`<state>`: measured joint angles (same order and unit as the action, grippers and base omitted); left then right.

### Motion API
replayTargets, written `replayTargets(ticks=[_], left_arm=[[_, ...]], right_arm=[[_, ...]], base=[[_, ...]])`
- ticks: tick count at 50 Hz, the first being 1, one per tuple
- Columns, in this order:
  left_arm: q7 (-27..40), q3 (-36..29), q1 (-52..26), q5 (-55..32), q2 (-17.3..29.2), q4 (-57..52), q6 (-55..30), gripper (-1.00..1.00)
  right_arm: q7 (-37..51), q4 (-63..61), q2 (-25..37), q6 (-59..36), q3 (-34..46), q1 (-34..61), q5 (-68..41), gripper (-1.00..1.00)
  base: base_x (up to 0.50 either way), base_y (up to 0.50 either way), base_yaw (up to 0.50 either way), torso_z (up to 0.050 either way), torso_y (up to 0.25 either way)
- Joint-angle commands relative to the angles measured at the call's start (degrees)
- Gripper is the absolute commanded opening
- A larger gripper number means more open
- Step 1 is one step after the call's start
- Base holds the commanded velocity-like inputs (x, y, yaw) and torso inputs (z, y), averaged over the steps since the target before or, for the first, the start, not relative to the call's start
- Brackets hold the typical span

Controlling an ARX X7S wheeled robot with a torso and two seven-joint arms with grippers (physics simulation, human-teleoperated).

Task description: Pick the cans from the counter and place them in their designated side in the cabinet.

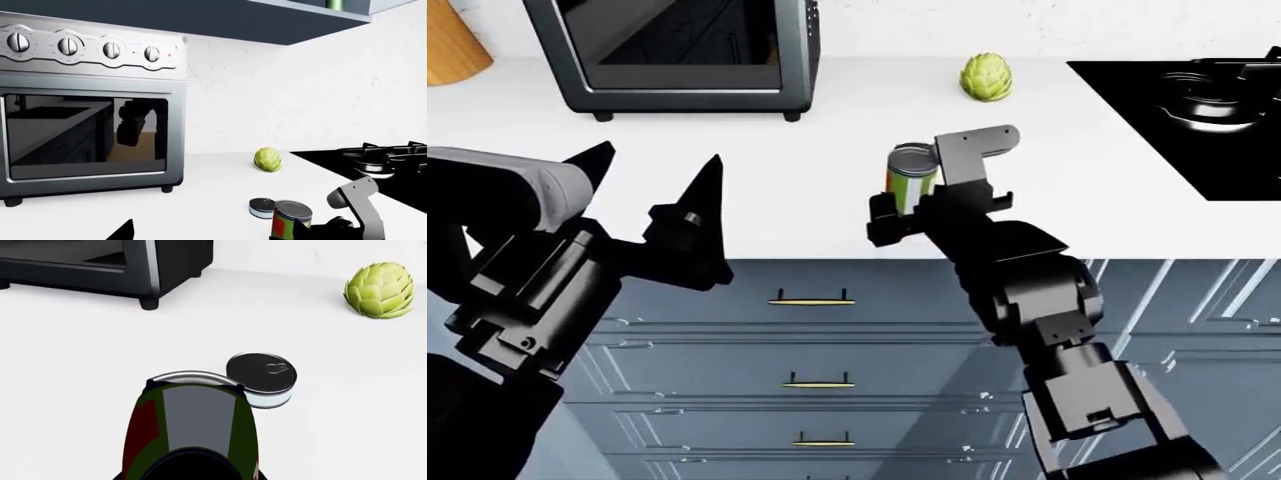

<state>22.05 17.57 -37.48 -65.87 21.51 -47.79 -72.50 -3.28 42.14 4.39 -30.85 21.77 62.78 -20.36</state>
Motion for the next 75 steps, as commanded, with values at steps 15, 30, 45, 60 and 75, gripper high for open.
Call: replayTargets(ticks=[15, 30, 45, 60, 75], left_arm=[[-1.9, -2.4, 0.3, 1.5, 0.2, 1.3, 3.3, 1.00], [-3.9, -3.4, -0.7, 1.6, 0.4, 3.1, 5.0, 1.00], [-4.1, -4.3, -1.9, 1.3, 0.6, 3.7, 5.9, 1.00], [-2.6, -3.6, -3.9, -1.8, 1.1, 3.3, 5.5, 1.00], [2.3, -3.4, -10.5, -9.2, 2.3, 3.7, 2.7, 1.00]], right_arm=[[5.4, -36.5, 8.6, -28.7, -4.5, 5.8, -7.9, -1.00], [4.1, -31.1, 11.1, -43.7, -4.7, 28.4, -10.1, -1.00], [-12.5, 18.7, 3.3, -22.1, 6.8, 60.3, -0.4, -1.00], [-19.1, 31.0, -2.2, -19.4, -13.4, 72.2, 27.8, -1.00], [-24.5, 24.0, -3.5, -27.5, -18.3, 72.2, 36.9, -1.00]], base=[[0.00, 0.00, 0.00, 0.000, 0.000], [0.00, 0.00, 0.00, 0.000, 0.001], [0.00, 0.00, 0.00, 0.000, 0.001], [0.00, 0.00, 0.00, 0.000, 0.001], [0.00, 0.00, 0.00, 0.000, 0.000]])
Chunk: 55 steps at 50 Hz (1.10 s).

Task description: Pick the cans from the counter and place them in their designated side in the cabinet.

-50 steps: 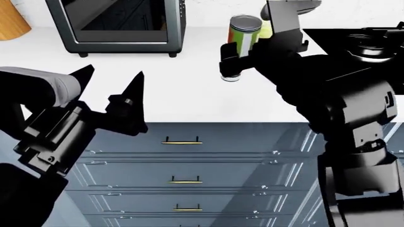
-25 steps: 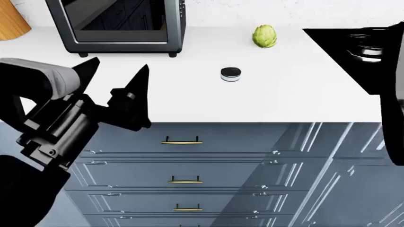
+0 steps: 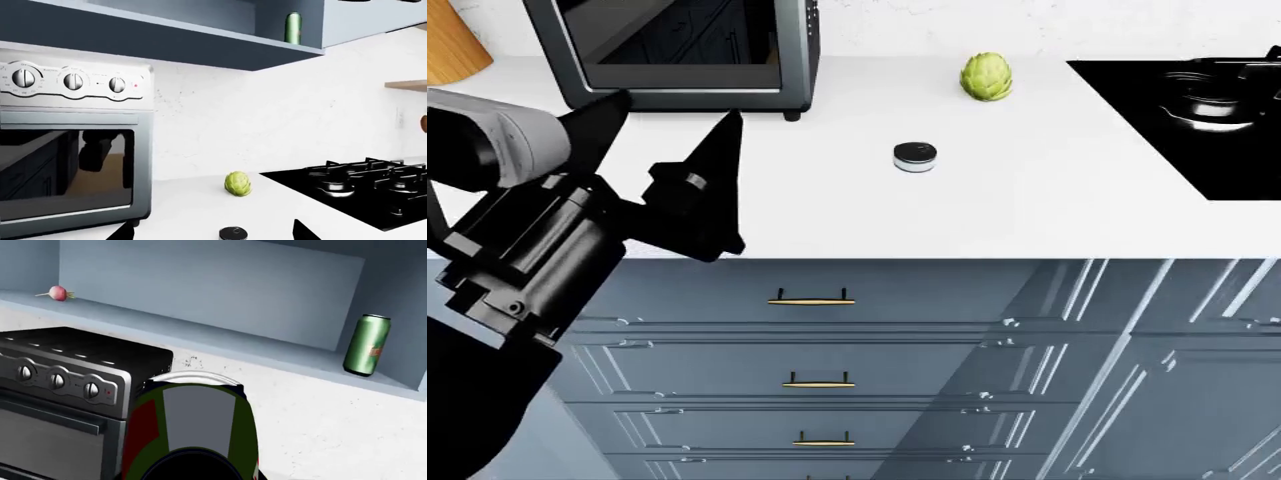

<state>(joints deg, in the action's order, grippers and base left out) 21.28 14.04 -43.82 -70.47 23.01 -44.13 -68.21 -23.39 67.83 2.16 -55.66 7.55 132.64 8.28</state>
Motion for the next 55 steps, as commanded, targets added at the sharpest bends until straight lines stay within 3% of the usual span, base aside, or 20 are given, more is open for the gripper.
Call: replayTargets(ticks=[1, 17, 22, 30, 35, 44, 55], left_arm=[[3.4, 0.2, -4.6, -5.1, 0.9, 0.0, -1.7, 1.00], [11.5, 1.3, -11.4, -16.2, 4.2, 0.0, -3.1, 1.00], [16.4, 0.7, -15.5, -23.3, 5.8, 1.7, -2.4, 1.00], [30.5, -7.1, -28.3, -40.5, 12.1, 8.5, 0.7, 1.00], [37.2, -13.6, -35.2, -49.2, 13.4, 14.2, 4.4, 1.00], [40.8, -16.6, -41.3, -57.6, 13.3, 19.5, 9.9, 1.00], [41.7, -18.8, -46.2, -59.3, 13.5, 21.3, 10.3, 1.00]], right_arm=[[-4.4, -1.7, -1.3, -2.7, -4.1, 2.4, 8.3, -1.00], [-4.4, -1.7, -1.3, -2.7, -4.1, 2.4, 8.3, -1.00], [-4.4, -1.7, -1.3, -2.7, -4.1, 2.4, 8.3, -1.00], [-4.4, -1.7, -1.3, -2.7, -4.1, 2.4, 8.3, -1.00], [-4.4, -1.7, -1.3, -2.7, -4.1, 2.4, 8.3, -1.00], [-4.4, -1.7, -1.3, -2.7, -4.1, 2.4, 8.3, -1.00], [-4.4, -1.7, -1.3, -2.7, -4.1, 2.4, 8.3, -1.00]], base=[[0.00, 0.00, 0.00, 0.000, 0.000], [0.00, 0.00, 0.00, 0.000, 0.001], [0.00, 0.00, 0.00, 0.000, 0.000], [0.00, 0.00, 0.00, 0.000, 0.001], [0.00, 0.00, 0.00, 0.000, 0.000], [0.00, 0.00, 0.00, 0.000, 0.001], [0.03, 0.00, 0.00, 0.000, 0.001]])
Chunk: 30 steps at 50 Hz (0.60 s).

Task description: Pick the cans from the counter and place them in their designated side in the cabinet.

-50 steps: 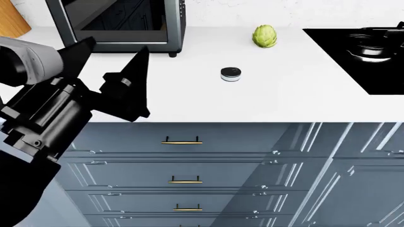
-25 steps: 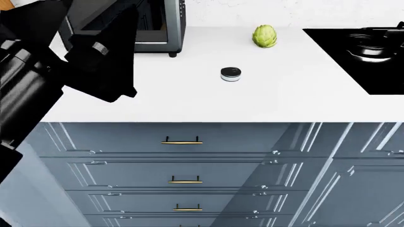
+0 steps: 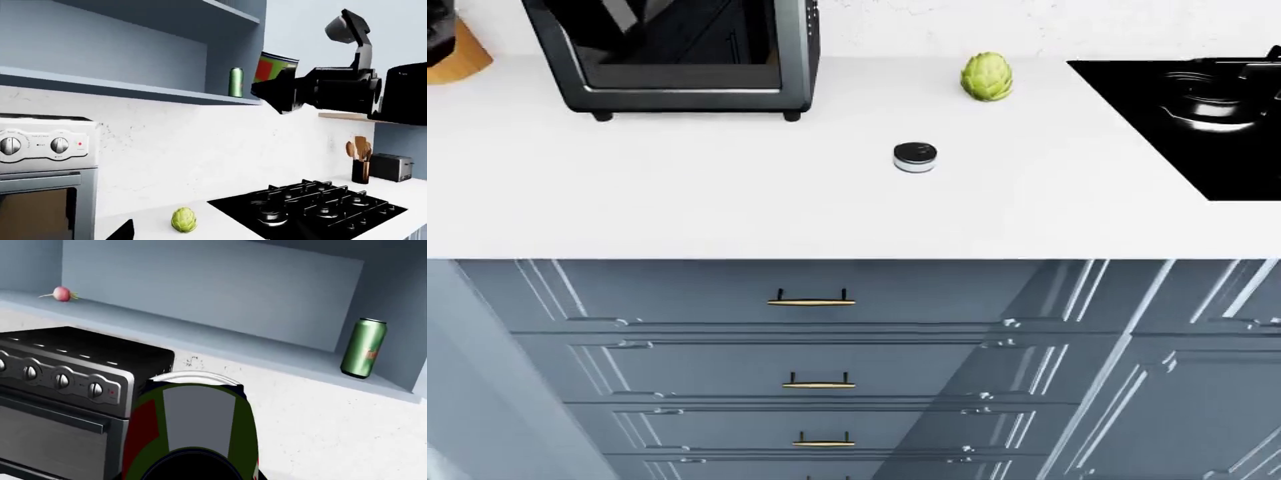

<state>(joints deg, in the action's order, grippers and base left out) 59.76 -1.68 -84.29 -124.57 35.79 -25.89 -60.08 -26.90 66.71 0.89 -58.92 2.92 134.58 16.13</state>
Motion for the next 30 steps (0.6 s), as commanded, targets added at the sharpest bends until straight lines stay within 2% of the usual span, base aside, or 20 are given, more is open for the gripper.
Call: replayTargets(ticks=[1, 30], left_arm=[[3.4, -3.2, -5.8, -5.3, 0.8, 3.0, 2.3, 1.00], [2.1, -3.8, -5.4, -4.8, 1.5, 2.7, 2.2, 1.00]], right_arm=[[-0.9, -0.5, 0.0, 0.6, 0.6, 0.4, 0.4, -1.00], [-0.9, -0.5, 0.0, 0.6, 0.6, 0.4, 0.4, -1.00]], base=[[0.22, 0.00, 0.00, 0.000, 0.000], [0.26, 0.00, 0.00, 0.000, 0.001]])
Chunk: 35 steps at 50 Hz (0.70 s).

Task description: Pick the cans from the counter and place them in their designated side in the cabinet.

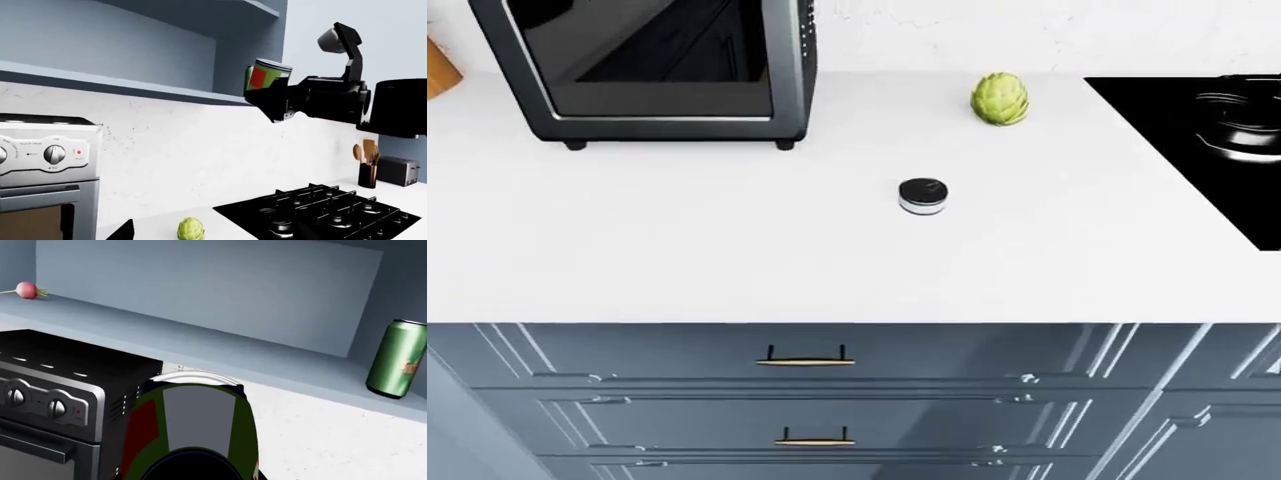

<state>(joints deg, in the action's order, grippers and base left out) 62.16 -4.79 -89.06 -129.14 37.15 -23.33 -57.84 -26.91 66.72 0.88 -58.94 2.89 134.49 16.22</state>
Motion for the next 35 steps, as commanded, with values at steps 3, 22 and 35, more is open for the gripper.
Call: replayTargets(ticks=[3, 22, 35], left_arm=[[-0.6, -1.0, -1.1, -0.1, 0.0, 0.1, -0.4, 1.00], [-1.0, -1.7, -1.6, -0.5, 1.0, -0.2, -0.6, 1.00], [-1.2, -1.6, -1.1, -0.7, 1.4, -1.0, -0.1, 1.00]], right_arm=[[-0.9, -0.6, 0.0, 0.6, 0.6, 0.5, 0.3, -1.00], [-0.9, -0.6, 0.0, 0.6, 0.6, 0.5, 0.3, -1.00], [-0.9, -0.6, 0.0, 0.6, 0.6, 0.5, 0.3, -1.00]], base=[[0.09, 0.00, 0.00, 0.000, 0.000], [0.01, 0.00, 0.00, 0.050, 0.000], [0.00, 0.00, 0.00, 0.050, 0.000]])
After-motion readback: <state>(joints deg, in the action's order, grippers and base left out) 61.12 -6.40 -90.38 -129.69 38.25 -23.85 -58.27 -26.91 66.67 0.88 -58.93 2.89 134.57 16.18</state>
